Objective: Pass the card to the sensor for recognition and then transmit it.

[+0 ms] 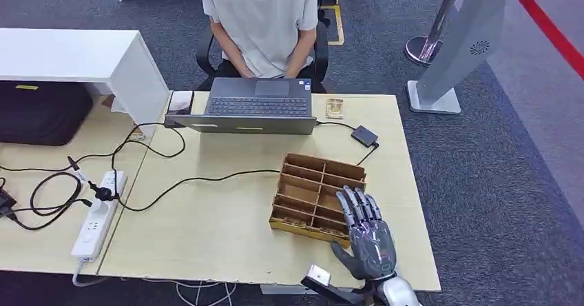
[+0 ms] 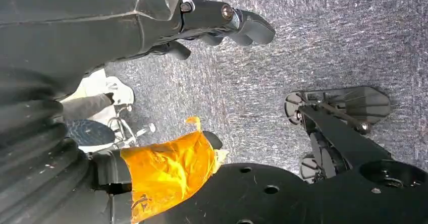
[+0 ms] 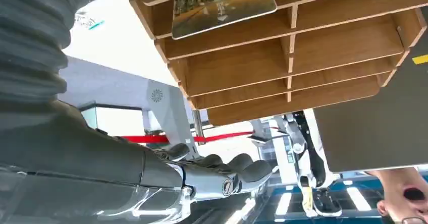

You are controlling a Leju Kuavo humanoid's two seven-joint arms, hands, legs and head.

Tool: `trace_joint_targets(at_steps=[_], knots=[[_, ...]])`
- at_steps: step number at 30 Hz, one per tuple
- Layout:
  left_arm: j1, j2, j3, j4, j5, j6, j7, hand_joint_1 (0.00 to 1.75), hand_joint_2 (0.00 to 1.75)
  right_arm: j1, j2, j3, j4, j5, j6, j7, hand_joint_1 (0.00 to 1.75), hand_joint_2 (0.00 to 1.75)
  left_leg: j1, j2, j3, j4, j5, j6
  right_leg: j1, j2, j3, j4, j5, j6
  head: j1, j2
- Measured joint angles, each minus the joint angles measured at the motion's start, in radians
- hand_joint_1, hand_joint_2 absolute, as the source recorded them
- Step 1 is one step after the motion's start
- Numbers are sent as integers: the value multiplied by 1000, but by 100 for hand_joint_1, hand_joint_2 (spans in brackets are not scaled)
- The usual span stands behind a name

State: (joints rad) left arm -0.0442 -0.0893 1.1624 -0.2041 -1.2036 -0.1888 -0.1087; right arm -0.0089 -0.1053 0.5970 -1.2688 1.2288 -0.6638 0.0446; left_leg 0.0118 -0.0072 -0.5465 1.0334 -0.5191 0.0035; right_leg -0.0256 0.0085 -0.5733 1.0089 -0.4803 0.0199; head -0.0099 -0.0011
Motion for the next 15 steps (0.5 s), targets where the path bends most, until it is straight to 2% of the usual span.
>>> trace_joint_targets(at_steps=[15], knots=[[0,0,0,0,0,0,0,0,175,11,0,0,19,-26,3,1,0,175,0,0,0,0,0,0,0,0,0,0,0,0,0,0]])
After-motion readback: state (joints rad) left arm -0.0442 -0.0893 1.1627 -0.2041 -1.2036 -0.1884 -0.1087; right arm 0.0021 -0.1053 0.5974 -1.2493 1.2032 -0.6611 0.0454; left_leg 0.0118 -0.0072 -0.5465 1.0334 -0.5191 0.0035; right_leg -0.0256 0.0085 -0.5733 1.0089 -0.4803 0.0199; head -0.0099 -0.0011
